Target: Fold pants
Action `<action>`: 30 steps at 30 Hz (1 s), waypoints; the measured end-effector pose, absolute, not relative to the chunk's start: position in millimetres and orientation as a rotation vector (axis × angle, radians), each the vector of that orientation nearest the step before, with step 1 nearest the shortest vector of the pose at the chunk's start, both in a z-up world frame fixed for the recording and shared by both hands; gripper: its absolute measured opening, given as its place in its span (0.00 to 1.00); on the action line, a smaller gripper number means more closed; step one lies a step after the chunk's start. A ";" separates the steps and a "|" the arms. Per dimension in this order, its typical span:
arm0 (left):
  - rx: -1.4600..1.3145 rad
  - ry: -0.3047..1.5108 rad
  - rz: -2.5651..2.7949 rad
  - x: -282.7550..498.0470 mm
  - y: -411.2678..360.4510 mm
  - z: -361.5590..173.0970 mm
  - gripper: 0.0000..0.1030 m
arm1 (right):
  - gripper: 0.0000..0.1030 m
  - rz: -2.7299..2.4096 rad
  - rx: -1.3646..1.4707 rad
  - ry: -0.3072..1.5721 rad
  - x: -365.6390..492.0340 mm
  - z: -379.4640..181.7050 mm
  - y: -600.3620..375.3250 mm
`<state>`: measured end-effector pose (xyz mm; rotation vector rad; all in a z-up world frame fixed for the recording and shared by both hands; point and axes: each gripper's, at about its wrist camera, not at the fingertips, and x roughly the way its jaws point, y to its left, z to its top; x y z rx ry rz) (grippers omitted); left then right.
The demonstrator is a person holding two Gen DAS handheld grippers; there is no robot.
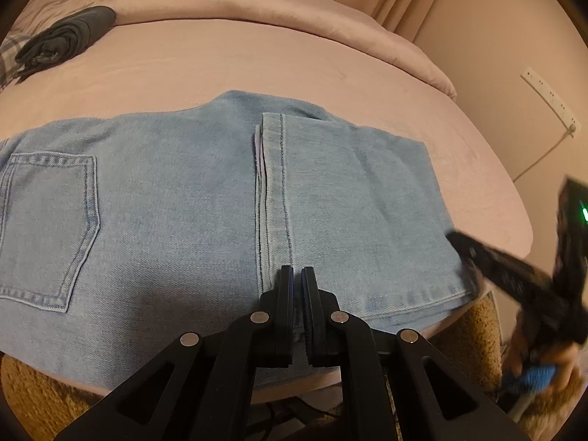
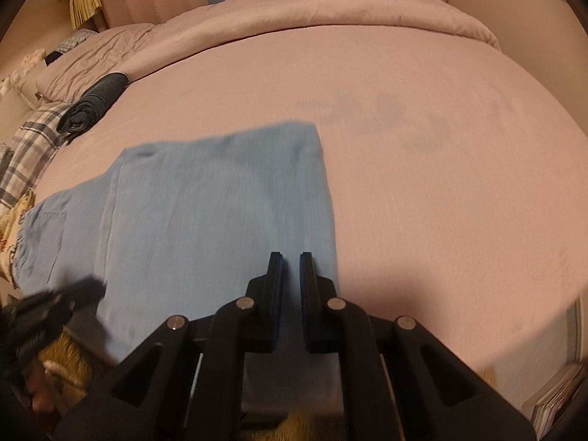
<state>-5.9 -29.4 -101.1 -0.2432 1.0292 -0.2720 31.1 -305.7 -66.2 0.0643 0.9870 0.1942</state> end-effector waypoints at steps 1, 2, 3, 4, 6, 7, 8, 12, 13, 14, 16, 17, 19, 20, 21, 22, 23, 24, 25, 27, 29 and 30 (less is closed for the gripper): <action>-0.248 1.031 -0.271 -5.3 -28.9 -101.0 0.09 | 0.07 0.196 0.069 0.989 23.2 -66.6 -307.9; -0.250 1.032 -0.272 -4.8 -28.6 -101.0 0.09 | 0.07 0.196 0.071 0.989 15.6 -67.2 -309.4; -0.250 1.032 -0.273 -4.4 -28.5 -100.9 0.09 | 0.07 0.198 0.073 0.987 8.5 -67.7 -310.7; -0.251 1.033 -0.274 -3.9 -28.5 -100.8 0.09 | 0.07 0.200 0.073 0.989 3.2 -68.5 -311.7; -0.253 1.036 -0.276 -4.6 -26.4 -101.1 0.09 | 0.07 0.206 0.073 0.986 -9.1 -69.0 -312.3; -0.256 1.038 -0.276 -4.3 -25.7 -100.9 0.09 | 0.07 0.208 0.075 0.990 -13.6 -69.2 -312.5; -0.258 1.041 -0.276 -4.4 -24.8 -100.4 0.09 | 0.07 0.211 0.077 0.998 -16.8 -69.3 -312.9; -0.258 1.042 -0.276 -7.1 -22.8 -98.4 0.09 | 0.07 0.211 0.071 1.013 -22.8 -71.0 -310.0; -0.257 1.043 -0.276 -7.9 -22.3 -98.0 0.09 | 0.07 0.209 0.069 1.017 -23.0 -71.1 -309.6; -0.258 1.043 -0.275 -9.1 -21.3 -97.2 0.09 | 0.07 0.206 0.066 1.020 -24.2 -71.0 -308.5; -0.270 1.044 -0.280 -10.5 -17.9 -95.0 0.09 | 0.07 0.201 0.052 1.024 -24.2 -70.1 -305.6; -0.277 1.044 -0.282 -11.4 -16.4 -94.3 0.09 | 0.07 0.199 0.046 1.023 -24.5 -69.4 -304.7; -0.290 1.049 -0.290 -13.6 -11.5 -90.9 0.09 | 0.10 0.192 0.036 1.016 -25.0 -65.2 -303.7; -0.286 1.063 -0.282 -14.4 -10.0 -91.0 0.12 | 0.14 0.188 0.032 1.012 -24.6 -61.2 -302.7; -0.288 1.070 -0.281 -15.5 -7.9 -91.7 0.13 | 0.14 0.185 0.028 1.000 -24.4 -56.5 -301.7; -0.300 1.071 -0.291 -16.6 -5.2 -92.3 0.13 | 0.14 0.190 0.028 0.973 -24.1 -50.0 -300.4; -0.311 1.073 -0.295 -17.5 -3.1 -93.9 0.13 | 0.15 0.206 0.032 0.948 -23.2 -45.2 -299.7; -0.322 1.076 -0.297 -18.1 -1.4 -95.7 0.13 | 0.15 0.222 0.035 0.935 -21.2 -43.6 -297.9; -0.333 1.077 -0.300 -18.8 0.1 -96.6 0.13 | 0.15 0.231 0.035 0.942 -17.7 -45.3 -294.5; -0.342 1.078 -0.300 -19.4 1.9 -97.6 0.14 | 0.16 0.232 0.021 0.991 -9.2 -58.4 -287.5; -0.340 1.085 -0.299 -19.8 2.9 -97.9 0.14 | 0.16 0.221 0.008 1.019 -5.3 -72.0 -283.1; -0.340 1.086 -0.296 -20.8 3.1 -98.2 0.14 | 0.16 0.216 -0.007 0.996 -6.0 -74.8 -280.8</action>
